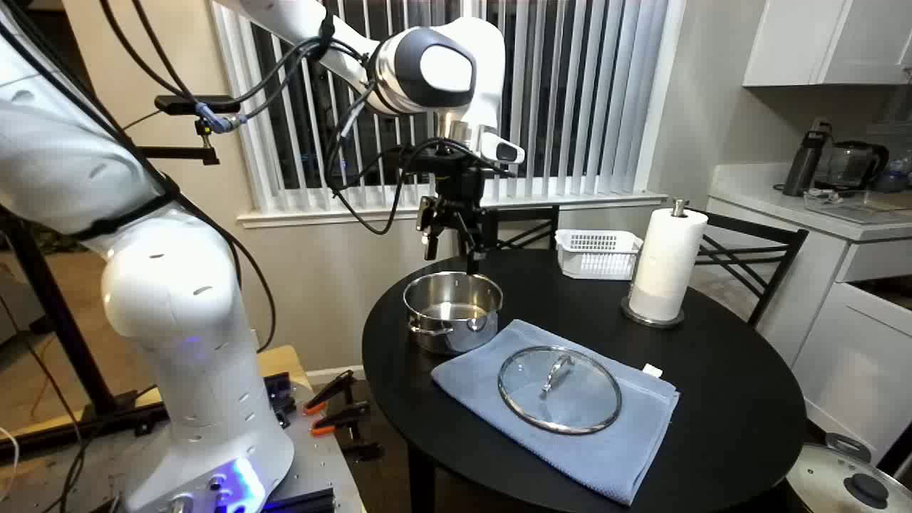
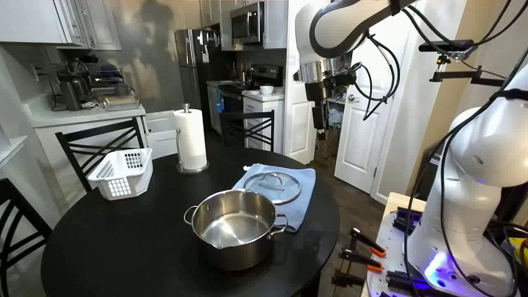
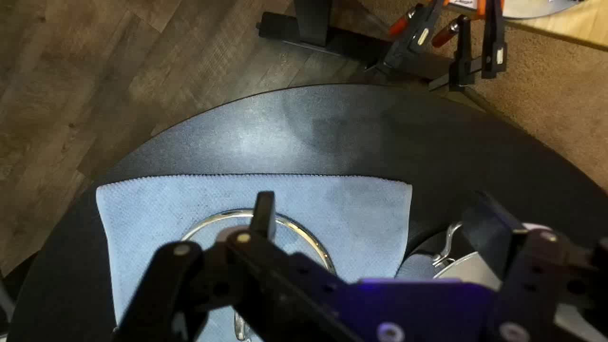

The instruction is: Put the lid on the pot

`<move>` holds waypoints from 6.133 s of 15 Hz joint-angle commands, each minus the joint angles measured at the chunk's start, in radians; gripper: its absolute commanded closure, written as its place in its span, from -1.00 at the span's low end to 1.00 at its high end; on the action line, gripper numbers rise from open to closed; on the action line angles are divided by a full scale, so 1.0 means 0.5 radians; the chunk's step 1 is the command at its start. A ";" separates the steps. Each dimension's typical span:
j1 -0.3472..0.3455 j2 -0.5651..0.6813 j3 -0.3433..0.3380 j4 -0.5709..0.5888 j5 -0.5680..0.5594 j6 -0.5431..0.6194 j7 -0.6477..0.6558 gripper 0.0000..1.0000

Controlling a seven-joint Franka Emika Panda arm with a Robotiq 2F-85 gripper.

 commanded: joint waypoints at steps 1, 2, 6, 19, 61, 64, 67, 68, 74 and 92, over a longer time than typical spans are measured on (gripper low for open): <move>-0.004 0.001 0.004 0.002 0.002 -0.003 -0.001 -1.00; -0.004 0.001 0.004 0.002 0.002 -0.003 -0.001 -1.00; -0.004 0.001 0.004 0.002 0.002 -0.003 -0.001 -1.00; 0.032 0.781 -0.085 0.261 0.217 1.020 -0.469 -1.00; -0.488 2.054 0.178 1.145 0.444 1.133 -0.752 -1.00; -0.508 2.096 0.193 1.188 0.441 1.120 -0.749 -1.00; -0.520 2.120 0.204 1.221 0.440 1.105 -0.746 -1.00; -0.523 2.126 0.206 1.230 0.440 1.099 -0.747 -1.00; -0.532 2.137 0.210 1.252 0.448 1.074 -0.750 -1.00; -0.545 2.134 0.212 1.215 0.445 1.092 -0.749 -0.33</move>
